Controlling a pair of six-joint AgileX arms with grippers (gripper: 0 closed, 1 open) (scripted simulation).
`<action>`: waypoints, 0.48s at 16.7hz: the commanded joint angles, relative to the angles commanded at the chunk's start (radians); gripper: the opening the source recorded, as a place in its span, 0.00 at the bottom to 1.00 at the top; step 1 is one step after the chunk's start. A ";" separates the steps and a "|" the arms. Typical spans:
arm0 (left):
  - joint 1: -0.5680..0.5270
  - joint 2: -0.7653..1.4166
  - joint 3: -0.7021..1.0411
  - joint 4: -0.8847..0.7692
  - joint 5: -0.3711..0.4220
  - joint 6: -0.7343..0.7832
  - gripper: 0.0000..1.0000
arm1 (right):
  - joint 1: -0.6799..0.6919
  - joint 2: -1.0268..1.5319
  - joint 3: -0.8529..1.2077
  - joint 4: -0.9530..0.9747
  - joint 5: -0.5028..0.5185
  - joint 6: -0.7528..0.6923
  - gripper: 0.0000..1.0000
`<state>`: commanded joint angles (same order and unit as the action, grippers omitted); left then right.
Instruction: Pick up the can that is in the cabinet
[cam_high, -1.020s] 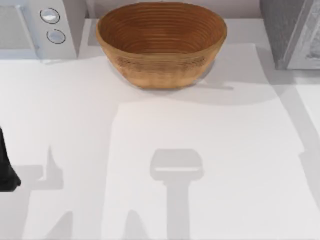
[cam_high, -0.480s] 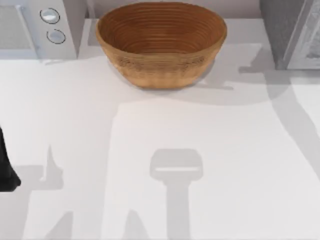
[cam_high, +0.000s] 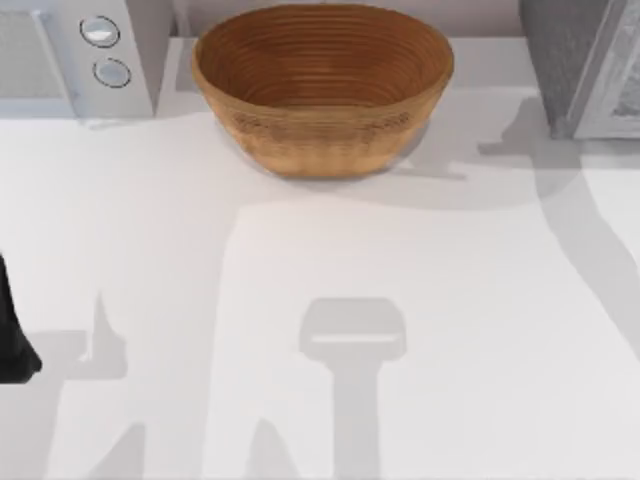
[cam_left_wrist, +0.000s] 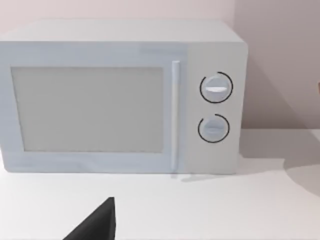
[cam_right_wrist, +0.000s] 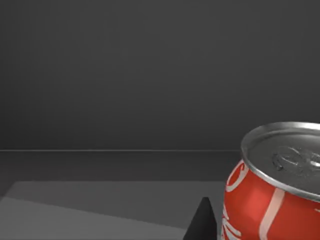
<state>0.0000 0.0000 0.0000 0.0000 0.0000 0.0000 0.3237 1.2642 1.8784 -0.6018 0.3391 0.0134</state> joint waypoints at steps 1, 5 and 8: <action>0.000 0.000 0.000 0.000 0.000 0.000 1.00 | -0.003 -0.016 -0.021 0.008 -0.005 0.000 0.00; 0.000 0.000 0.000 0.000 0.000 0.000 1.00 | -0.032 -0.150 -0.212 0.074 -0.045 0.000 0.00; 0.000 0.000 0.000 0.000 0.000 0.000 1.00 | -0.068 -0.309 -0.462 0.150 -0.091 0.000 0.00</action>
<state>0.0000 0.0000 0.0000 0.0000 0.0000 0.0000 0.2559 0.9557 1.4164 -0.4513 0.2485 0.0129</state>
